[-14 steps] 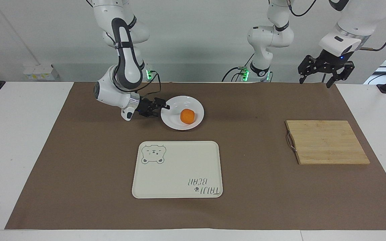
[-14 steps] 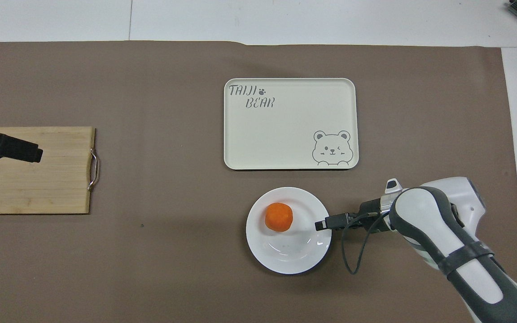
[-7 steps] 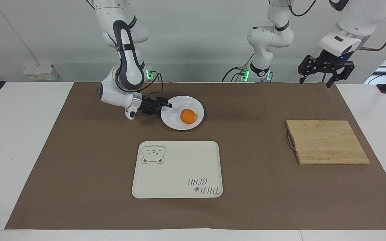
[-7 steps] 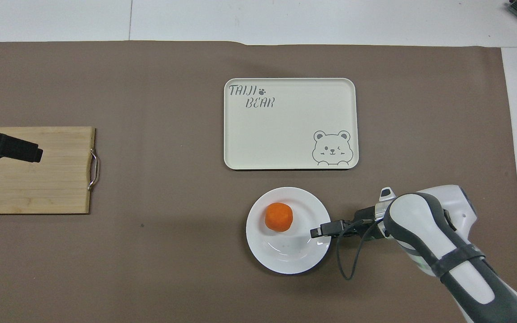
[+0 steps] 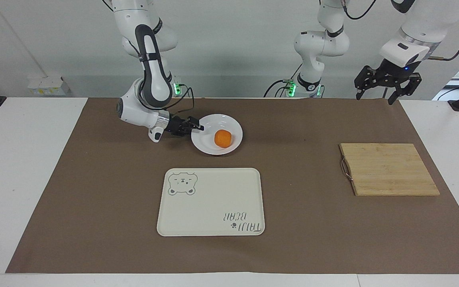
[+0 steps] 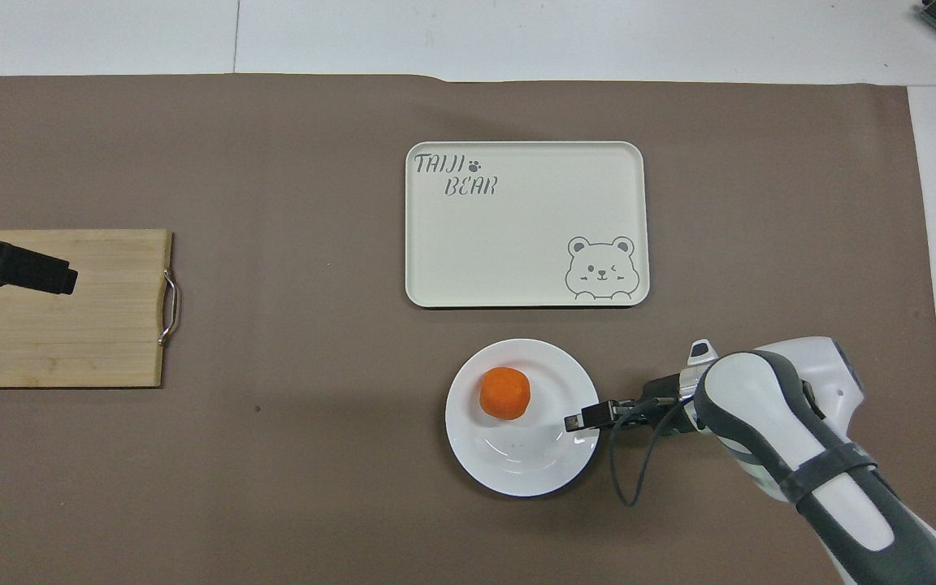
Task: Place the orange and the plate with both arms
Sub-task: 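Reach the right gripper to the plate rim and grasp it, then slide the plate with the right gripper onto the bear tray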
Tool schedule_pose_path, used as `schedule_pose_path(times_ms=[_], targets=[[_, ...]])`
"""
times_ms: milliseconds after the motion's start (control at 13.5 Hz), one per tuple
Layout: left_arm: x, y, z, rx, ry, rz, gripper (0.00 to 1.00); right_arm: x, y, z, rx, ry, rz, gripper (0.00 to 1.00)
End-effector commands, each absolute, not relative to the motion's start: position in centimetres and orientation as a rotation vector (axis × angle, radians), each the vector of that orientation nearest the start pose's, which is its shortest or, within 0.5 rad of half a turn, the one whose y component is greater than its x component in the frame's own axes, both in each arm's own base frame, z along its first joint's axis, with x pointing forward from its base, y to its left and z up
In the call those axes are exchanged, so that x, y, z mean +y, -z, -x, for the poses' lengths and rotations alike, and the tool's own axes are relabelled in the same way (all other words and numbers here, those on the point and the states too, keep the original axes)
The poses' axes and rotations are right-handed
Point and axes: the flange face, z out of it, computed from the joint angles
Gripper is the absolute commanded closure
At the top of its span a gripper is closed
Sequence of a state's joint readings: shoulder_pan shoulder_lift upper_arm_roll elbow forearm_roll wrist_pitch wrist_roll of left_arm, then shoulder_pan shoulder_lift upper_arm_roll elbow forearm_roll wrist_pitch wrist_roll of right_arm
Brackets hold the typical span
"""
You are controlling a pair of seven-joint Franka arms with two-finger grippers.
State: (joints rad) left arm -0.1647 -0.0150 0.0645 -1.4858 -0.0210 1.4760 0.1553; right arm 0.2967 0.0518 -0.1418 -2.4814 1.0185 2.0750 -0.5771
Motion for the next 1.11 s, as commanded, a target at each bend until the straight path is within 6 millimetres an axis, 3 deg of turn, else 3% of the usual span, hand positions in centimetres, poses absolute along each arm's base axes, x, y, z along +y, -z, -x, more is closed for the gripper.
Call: schedule_pose_path(times_ms=[0,738,1034], targets=[[-5.2,-67.0,-53.5,0.407,0.01,3.127,0.0,11.3,-25.4,-42.2,0.0,-0.265,2.307,1.0],[-5.2,-67.0,-53.5,0.407,0.01,3.127,0.0,11.6,-27.0,-44.6,-0.064,-0.271,2.236,1.0],[-5.2,-67.0,-53.5,0.407,0.01,3.127,0.0,10.4,-29.2,-46.3,-0.073,-0.267,2.167,1.0]])
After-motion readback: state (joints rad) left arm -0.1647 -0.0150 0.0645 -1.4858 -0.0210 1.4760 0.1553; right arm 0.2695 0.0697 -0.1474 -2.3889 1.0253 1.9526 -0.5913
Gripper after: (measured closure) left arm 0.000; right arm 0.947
